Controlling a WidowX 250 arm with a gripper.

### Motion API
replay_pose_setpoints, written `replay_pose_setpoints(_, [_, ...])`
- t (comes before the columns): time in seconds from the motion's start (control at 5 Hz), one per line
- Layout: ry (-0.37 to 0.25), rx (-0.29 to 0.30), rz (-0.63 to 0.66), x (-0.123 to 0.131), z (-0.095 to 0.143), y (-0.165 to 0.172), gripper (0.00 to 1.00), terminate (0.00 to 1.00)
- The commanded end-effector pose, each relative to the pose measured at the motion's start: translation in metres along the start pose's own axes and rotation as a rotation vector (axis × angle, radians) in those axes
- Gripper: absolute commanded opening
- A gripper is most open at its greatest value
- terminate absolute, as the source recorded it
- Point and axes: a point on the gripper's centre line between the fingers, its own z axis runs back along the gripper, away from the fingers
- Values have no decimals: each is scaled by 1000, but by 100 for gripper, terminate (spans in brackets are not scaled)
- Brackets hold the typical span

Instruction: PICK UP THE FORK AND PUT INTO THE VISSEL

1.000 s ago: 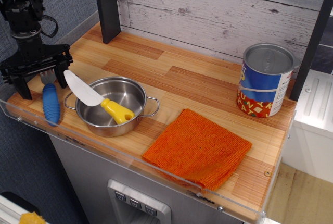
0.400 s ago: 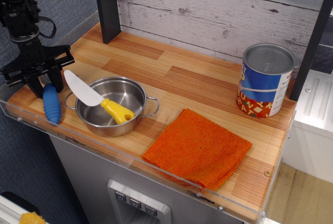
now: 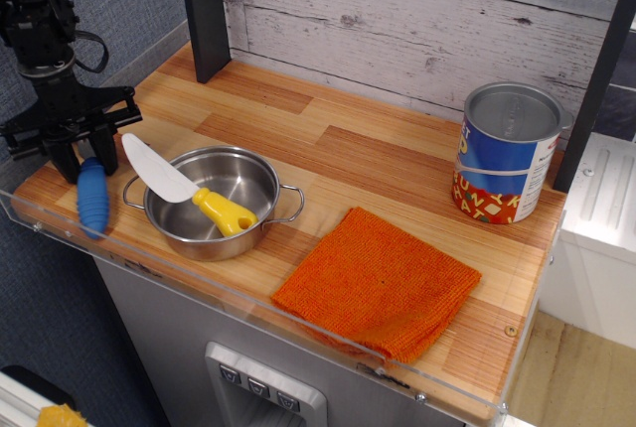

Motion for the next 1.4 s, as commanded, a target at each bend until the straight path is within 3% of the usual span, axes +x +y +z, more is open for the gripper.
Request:
replay_pose_setpoints(0.0, [-152,-43,-21,13,59,9,0,0])
replay_pose_setpoints(0.2, [-209,-59,-57,10,91,7,0,0])
replay_pose_setpoints(0.4, [-227,-122,-108,-2,116,-2,0,0])
replay_pose_setpoints(1.2, [-162,-237,-465,-102,126,-63,0,0])
